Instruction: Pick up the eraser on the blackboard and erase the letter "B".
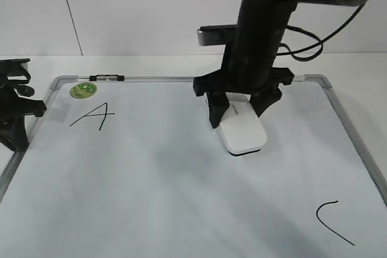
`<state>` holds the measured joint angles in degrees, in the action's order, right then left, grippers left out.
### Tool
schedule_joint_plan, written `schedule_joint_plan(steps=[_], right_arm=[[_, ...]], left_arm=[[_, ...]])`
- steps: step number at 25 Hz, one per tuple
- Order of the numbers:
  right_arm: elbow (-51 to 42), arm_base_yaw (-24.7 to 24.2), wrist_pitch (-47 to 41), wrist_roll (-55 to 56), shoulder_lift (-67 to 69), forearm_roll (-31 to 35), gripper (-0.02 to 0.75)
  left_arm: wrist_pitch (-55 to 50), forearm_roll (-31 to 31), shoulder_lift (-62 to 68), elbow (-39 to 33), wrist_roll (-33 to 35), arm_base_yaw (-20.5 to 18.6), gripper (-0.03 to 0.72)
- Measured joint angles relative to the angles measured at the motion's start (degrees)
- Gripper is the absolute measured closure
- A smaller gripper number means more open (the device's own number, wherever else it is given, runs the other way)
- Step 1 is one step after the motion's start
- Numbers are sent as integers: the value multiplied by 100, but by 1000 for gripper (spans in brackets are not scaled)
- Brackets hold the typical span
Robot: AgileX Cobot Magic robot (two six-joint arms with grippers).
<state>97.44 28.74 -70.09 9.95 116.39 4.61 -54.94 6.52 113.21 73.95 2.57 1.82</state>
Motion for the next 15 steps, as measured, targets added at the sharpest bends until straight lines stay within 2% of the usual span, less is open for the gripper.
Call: schedule_joint_plan(steps=[10, 15], right_arm=[[-159, -863, 0, 117, -327, -24, 206], [-748, -1326, 0, 129, -615, -250, 206]], left_arm=[[0, 0, 0, 0, 0, 0, 672], [0, 0, 0, 0, 0, 0, 672]])
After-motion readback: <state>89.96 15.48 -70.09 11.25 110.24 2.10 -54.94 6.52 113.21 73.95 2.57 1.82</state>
